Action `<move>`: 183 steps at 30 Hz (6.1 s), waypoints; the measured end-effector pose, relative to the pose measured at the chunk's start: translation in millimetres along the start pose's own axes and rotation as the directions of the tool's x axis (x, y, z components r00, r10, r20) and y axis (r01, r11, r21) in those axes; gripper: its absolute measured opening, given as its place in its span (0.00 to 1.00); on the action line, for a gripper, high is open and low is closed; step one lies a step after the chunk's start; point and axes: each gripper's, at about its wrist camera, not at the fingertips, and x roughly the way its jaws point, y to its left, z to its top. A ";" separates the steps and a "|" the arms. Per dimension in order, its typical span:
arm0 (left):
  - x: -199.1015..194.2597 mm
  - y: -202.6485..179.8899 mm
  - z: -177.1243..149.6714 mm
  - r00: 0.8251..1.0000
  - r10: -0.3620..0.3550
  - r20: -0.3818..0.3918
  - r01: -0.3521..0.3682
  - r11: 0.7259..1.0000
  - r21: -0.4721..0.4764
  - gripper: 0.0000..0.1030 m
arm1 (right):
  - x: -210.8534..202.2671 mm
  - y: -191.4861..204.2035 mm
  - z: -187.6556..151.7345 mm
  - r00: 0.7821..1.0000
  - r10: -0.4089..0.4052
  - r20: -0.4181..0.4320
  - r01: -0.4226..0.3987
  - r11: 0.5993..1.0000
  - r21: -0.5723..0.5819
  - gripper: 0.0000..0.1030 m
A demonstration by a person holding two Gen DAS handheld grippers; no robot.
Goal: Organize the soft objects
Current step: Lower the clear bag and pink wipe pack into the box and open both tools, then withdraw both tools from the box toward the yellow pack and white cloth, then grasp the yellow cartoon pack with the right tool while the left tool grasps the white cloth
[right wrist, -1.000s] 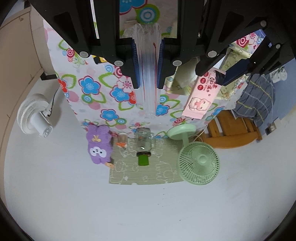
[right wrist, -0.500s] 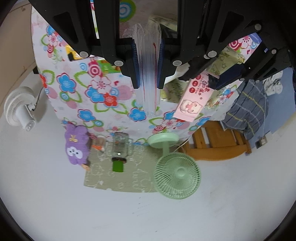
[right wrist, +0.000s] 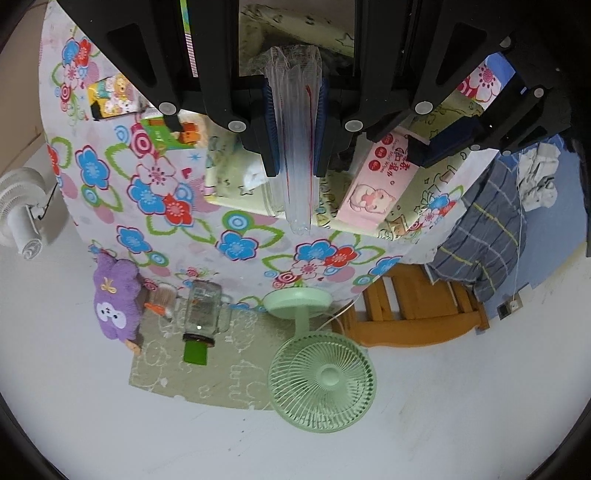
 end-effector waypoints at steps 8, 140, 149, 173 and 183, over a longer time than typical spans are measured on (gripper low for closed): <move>14.1 14.9 -4.4 0.997 0.012 -0.070 -0.012 1.000 -0.004 0.40 | 19.0 11.2 1.0 0.999 0.040 -0.025 -0.040 0.999 -0.005 0.20; 47.5 -217.1 -38.5 0.998 -0.026 -0.056 0.023 0.998 -0.052 0.90 | 2.7 -221.1 -100.9 0.996 -0.078 -0.046 0.086 0.974 0.208 0.87; 53.7 -209.0 -48.6 0.997 0.030 -0.076 -0.040 0.991 -0.129 0.89 | 19.3 -217.7 -103.5 0.999 0.016 -0.049 -0.008 0.986 0.164 0.87; 70.1 -222.8 -48.2 0.993 0.035 -0.115 -0.042 0.997 -0.060 0.81 | 30.5 -225.9 -110.1 0.993 -0.057 -0.107 0.071 0.988 0.140 0.70; 77.8 -225.8 -40.7 0.993 0.002 -0.119 -0.007 0.999 -0.047 0.69 | 25.3 -237.3 -110.4 0.991 -0.082 -0.105 0.103 0.972 0.209 0.70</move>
